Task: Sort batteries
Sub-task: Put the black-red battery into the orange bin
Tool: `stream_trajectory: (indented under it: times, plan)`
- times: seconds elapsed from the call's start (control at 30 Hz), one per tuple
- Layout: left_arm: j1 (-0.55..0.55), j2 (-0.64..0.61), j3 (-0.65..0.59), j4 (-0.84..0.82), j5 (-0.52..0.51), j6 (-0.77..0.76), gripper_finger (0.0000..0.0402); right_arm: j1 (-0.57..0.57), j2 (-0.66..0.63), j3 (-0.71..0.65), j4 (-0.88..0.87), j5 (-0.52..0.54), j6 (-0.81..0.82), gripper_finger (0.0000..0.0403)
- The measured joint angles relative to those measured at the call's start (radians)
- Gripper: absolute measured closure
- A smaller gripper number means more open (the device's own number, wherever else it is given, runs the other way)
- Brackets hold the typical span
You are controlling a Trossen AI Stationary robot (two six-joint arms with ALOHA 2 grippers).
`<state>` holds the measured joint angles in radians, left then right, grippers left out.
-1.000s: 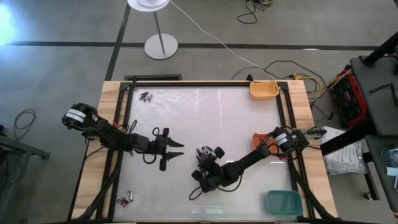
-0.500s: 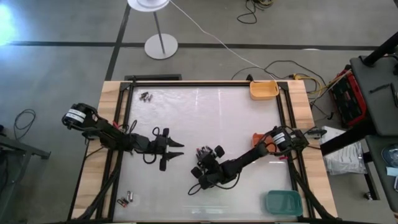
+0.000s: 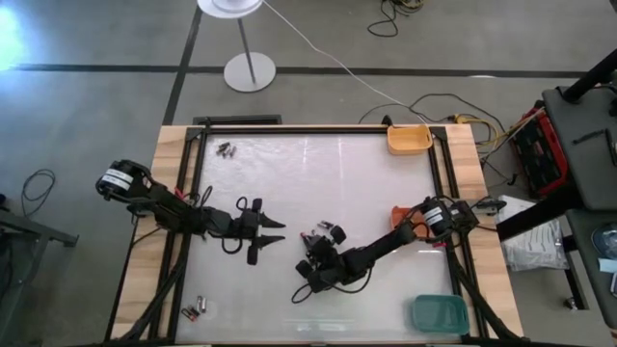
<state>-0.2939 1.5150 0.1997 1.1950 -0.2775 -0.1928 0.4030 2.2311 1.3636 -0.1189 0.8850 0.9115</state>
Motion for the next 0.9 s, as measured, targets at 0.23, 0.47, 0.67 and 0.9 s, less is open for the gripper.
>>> stream_trajectory:
  times: [0.23, 0.47, 0.67, 0.9]
  plan:
    - [0.000, 0.000, 0.000, 0.000, 0.000, 0.000, 0.0258, -0.002, -0.002, 0.000, -0.004, -0.058, -0.080, 0.0332]
    - [0.000, 0.000, 0.000, 0.006, 0.000, 0.000, 0.0258, -0.003, -0.036, -0.002, -0.021, -0.100, -0.107, 0.0357]
    - [0.000, 0.000, 0.000, 0.013, 0.000, 0.000, 0.0258, -0.010, -0.224, -0.007, -0.192, -0.160, -0.116, 0.0357]
    - [-0.001, 0.000, 0.000, 0.026, 0.000, 0.000, 0.0258, -0.065, -0.540, -0.004, -0.705, -0.167, 0.035, 0.0357]
